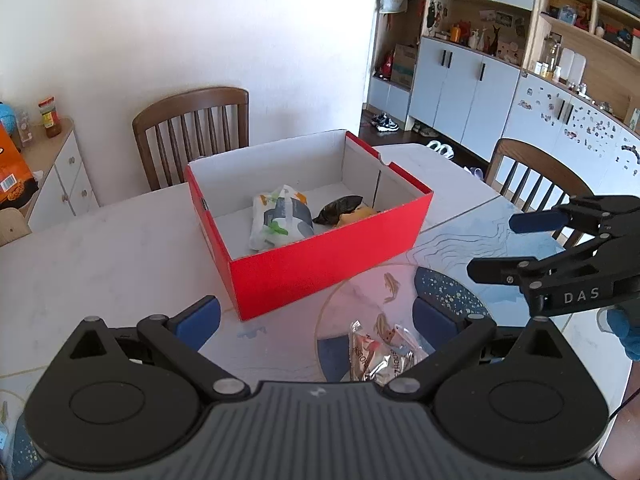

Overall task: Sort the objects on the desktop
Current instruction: 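Withdraw both grippers from the box back over the table items, then reach left gripper to teal stick while right gripper reaches white cable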

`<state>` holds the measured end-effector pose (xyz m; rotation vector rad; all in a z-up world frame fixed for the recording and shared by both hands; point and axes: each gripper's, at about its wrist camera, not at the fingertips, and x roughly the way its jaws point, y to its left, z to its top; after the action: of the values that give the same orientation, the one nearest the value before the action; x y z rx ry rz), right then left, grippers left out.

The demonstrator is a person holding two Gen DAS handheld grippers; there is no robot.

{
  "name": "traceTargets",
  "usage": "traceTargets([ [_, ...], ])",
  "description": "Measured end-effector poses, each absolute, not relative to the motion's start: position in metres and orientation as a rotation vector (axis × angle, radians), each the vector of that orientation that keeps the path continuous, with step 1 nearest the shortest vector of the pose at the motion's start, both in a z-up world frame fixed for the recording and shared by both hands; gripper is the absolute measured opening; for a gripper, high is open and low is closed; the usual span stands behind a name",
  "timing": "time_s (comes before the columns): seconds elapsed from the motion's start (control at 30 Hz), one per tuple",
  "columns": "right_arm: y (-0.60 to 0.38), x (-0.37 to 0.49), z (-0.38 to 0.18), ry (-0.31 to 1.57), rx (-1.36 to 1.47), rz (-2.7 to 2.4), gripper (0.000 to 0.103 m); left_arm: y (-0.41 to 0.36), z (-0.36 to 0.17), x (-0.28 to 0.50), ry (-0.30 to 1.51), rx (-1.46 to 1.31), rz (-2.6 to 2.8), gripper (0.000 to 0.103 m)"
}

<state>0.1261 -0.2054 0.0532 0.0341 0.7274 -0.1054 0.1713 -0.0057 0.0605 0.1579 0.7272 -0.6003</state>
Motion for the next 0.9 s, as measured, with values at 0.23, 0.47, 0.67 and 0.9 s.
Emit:
traceTargets([
  [0.23, -0.199, 0.118, 0.030, 0.749, 0.030, -0.130, 0.084, -0.004, 0.036, 0.163, 0.731, 0.179, -0.631, 0.103],
  [0.47, -0.195, 0.117, 0.012, 0.771, 0.039, -0.143, 0.084, 0.001, 0.010, 0.163, 0.754, 0.187, -0.643, 0.103],
  [0.67, -0.193, 0.120, -0.003, 0.792, 0.058, -0.145, 0.084, 0.003, -0.011, 0.165, 0.785, 0.196, -0.652, 0.103],
  [0.9, -0.190, 0.125, -0.015, 0.808, 0.058, -0.145, 0.084, 0.006, -0.028, 0.172, 0.817, 0.188, -0.654, 0.102],
])
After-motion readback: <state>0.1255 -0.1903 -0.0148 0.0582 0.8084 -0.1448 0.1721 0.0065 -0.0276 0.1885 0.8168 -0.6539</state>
